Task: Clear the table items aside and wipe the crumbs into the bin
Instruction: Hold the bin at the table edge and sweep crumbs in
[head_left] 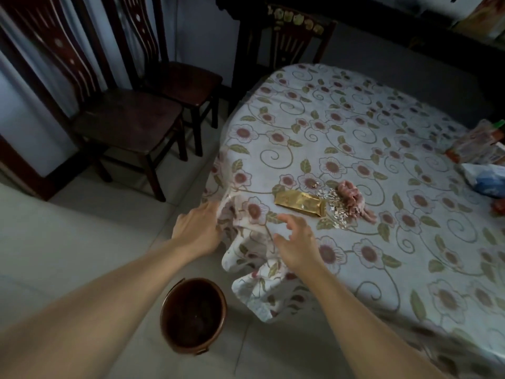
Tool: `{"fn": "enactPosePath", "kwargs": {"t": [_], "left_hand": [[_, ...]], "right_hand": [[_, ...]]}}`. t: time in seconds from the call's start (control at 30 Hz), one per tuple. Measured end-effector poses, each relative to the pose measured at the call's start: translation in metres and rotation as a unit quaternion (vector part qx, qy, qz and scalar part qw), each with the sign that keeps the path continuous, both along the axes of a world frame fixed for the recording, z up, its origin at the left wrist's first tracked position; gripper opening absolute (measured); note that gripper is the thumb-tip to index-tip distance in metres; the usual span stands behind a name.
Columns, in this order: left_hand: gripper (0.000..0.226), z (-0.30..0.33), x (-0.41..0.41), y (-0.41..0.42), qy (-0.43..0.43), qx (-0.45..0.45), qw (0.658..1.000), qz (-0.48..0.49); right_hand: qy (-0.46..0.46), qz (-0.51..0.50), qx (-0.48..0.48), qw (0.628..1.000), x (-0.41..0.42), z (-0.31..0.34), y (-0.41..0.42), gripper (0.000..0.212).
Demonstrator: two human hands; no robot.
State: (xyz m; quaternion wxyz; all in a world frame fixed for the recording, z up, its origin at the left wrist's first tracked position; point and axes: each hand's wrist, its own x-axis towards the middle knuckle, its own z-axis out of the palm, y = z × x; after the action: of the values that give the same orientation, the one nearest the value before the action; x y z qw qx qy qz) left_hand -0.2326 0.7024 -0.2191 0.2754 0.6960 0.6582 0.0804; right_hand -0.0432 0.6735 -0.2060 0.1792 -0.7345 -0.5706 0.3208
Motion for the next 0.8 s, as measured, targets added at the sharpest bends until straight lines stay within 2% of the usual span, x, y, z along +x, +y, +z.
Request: {"fn": "enactPosePath", "kwargs": {"t": [0.13, 0.23, 0.47, 0.8], "left_hand": [[0.05, -0.029, -0.024, -0.017, 0.009, -0.03, 0.999, 0.029], [0.056, -0.068, -0.039, -0.032, 0.017, -0.075, 0.996, 0.042], [0.056, -0.195, -0.061, -0.077, 0.037, -0.165, 0.981, 0.094], [0.049, -0.387, -0.085, -0.122, 0.056, -0.214, 0.964, 0.15]], "right_hand": [[0.011, 0.039, -0.015, 0.999, -0.037, -0.032, -0.014, 0.041], [0.023, 0.059, -0.034, 0.997, -0.056, -0.065, -0.024, 0.042], [-0.011, 0.118, -0.109, 0.987, -0.075, -0.187, -0.045, 0.046], [-0.037, 0.122, -0.193, 0.973, -0.072, -0.368, -0.065, 0.055]]}}
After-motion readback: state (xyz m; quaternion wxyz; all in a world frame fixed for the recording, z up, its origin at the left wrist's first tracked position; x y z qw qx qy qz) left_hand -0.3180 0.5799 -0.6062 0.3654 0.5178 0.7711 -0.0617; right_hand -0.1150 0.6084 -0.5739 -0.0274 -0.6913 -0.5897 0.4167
